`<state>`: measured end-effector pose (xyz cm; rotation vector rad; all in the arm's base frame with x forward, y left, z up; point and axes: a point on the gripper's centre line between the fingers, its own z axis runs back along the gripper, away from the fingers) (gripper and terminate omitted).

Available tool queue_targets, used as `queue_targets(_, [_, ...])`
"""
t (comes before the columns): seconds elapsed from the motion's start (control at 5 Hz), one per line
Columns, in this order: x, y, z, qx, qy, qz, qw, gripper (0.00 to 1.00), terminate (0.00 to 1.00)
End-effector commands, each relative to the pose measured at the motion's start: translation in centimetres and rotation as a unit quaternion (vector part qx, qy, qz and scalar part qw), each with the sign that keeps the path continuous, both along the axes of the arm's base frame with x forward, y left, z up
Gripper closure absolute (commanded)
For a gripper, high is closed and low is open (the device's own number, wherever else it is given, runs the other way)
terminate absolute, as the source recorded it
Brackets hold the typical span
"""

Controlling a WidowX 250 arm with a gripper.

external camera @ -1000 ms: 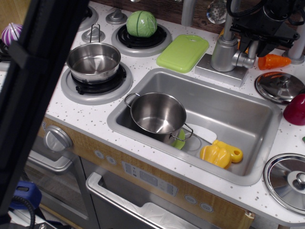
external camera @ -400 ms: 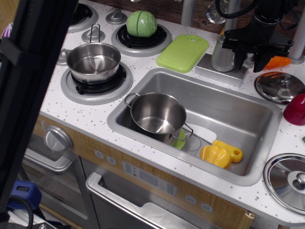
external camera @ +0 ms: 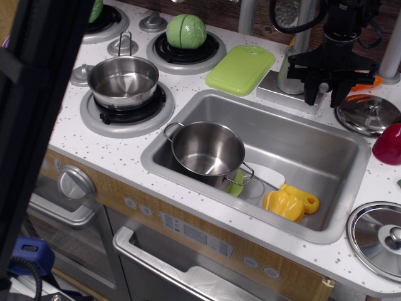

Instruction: Turn lever vertical to front

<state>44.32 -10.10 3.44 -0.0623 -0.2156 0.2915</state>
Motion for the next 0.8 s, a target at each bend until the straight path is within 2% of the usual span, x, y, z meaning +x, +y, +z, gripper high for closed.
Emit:
queue_targets(0.0, [0.2, -0.9, -0.2, -0.005, -0.010, -0.014, 0.9998, 1.00, 0.00])
queue_targets(0.2, [0.1, -1.0, -0.1, 0.001, -0.010, -0.009, 0.9999, 1.00, 0.00])
queue_targets(0.4, [0.1, -1.1, 0.1, 0.007, -0.009, -0.013, 0.9999, 0.00, 0.00])
queue_targets(0.6, [0.2, -1.3, 1.1, 0.014, -0.010, -0.014, 0.9998, 0.00, 1.00])
